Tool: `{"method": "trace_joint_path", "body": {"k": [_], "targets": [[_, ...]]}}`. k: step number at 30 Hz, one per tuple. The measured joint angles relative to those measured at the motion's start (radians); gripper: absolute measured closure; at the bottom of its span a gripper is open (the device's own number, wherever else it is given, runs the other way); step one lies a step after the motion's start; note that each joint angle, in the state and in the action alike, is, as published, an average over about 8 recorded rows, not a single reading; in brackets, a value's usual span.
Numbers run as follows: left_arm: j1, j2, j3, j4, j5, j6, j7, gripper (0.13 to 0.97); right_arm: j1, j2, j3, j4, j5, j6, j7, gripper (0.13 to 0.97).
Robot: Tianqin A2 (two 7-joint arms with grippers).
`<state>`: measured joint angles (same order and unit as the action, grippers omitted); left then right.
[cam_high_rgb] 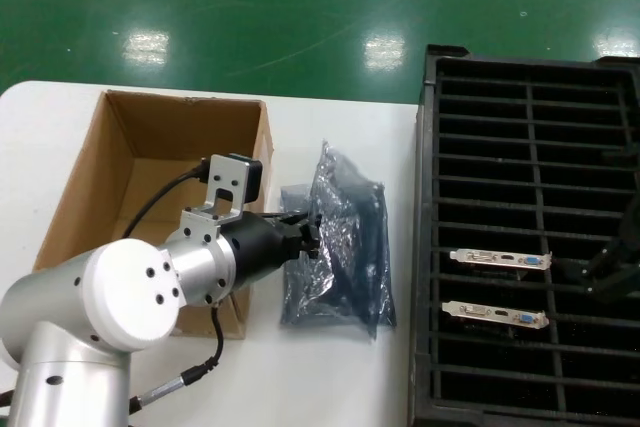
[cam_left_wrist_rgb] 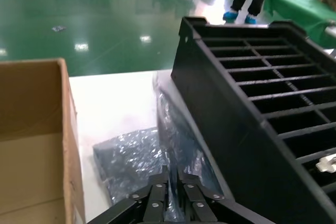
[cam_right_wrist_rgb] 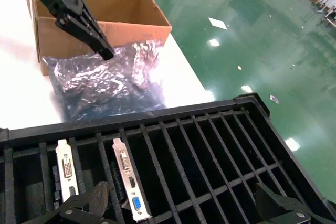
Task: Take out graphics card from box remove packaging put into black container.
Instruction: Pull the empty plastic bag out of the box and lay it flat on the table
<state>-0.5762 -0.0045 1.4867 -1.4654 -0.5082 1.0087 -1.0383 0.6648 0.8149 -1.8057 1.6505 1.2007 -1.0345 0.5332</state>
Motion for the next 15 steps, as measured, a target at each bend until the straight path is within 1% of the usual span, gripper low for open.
{"method": "trace_joint_path", "body": {"k": [2,4,8,10,12,14,15], "targets": [[-0.009,-0.002,0.002,0.017,0.008,-0.005,-0.002,0.923,0.000,0.000,0.000,0.000,0.000,0.000,0.000,0.129],[-0.016,-0.006,0.001,0.026,0.011,-0.011,-0.003,0.897,0.000,0.000,0.000,0.000,0.000,0.000,0.000,0.129],[-0.023,-0.014,-0.007,0.019,0.007,-0.022,0.000,0.847,0.000,0.000,0.000,0.000,0.000,0.000,0.000,0.129],[-0.024,-0.019,-0.012,0.004,0.002,-0.027,0.003,0.821,0.000,0.000,0.000,0.000,0.000,0.000,0.000,0.129],[-0.022,-0.026,-0.016,-0.021,-0.007,-0.033,0.011,0.821,0.000,0.000,0.000,0.000,0.000,0.000,0.000,0.129],[-0.020,-0.036,-0.019,-0.058,-0.019,-0.043,0.028,0.821,0.000,0.000,0.000,0.000,0.000,0.000,0.000,0.129],[-0.018,-0.044,-0.019,-0.083,-0.028,-0.051,0.043,0.801,0.000,0.000,0.000,0.000,0.000,0.000,0.000,0.129]]}}
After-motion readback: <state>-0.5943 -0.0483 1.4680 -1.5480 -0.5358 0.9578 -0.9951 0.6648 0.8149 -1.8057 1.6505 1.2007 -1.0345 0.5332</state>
